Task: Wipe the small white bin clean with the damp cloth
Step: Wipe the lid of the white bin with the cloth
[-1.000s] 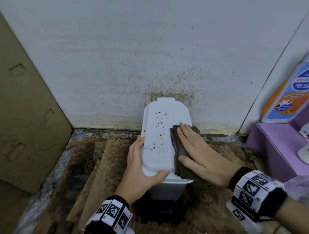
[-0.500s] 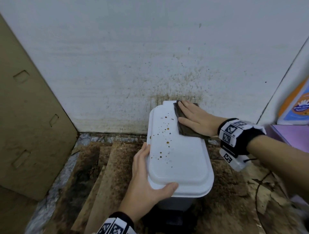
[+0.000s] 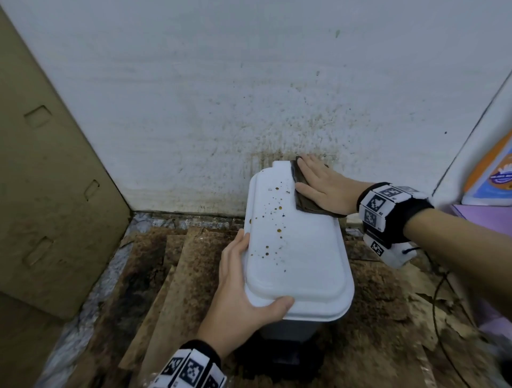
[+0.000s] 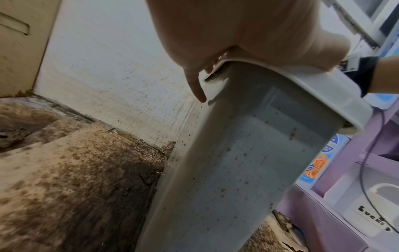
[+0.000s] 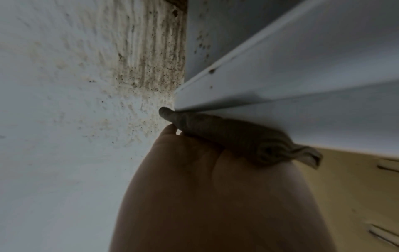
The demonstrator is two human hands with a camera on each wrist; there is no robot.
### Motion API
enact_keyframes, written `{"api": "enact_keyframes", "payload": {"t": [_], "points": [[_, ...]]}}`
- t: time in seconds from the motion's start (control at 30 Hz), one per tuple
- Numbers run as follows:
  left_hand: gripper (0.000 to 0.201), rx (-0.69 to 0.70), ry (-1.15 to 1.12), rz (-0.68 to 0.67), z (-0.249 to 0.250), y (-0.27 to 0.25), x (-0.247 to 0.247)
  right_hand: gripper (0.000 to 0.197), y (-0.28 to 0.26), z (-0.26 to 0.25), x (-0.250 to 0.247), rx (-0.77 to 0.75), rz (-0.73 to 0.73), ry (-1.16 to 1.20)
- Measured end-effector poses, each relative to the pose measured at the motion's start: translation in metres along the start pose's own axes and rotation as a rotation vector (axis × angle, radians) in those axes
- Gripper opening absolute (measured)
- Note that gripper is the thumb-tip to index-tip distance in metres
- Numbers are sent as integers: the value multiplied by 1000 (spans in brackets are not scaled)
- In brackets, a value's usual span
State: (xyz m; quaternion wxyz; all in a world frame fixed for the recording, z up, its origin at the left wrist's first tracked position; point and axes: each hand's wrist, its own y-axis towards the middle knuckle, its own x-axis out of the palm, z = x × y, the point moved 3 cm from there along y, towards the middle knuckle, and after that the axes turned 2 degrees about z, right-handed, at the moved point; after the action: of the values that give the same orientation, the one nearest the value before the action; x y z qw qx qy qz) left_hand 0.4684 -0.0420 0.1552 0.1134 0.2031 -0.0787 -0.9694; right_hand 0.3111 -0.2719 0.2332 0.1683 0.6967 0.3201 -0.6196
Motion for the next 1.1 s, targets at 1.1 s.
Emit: {"api": "enact_keyframes", "payload": {"t": [1.1], "points": [[111,-33,51,-39,2,-3,-2,73,-108,-58,46,45,175,182]]}}
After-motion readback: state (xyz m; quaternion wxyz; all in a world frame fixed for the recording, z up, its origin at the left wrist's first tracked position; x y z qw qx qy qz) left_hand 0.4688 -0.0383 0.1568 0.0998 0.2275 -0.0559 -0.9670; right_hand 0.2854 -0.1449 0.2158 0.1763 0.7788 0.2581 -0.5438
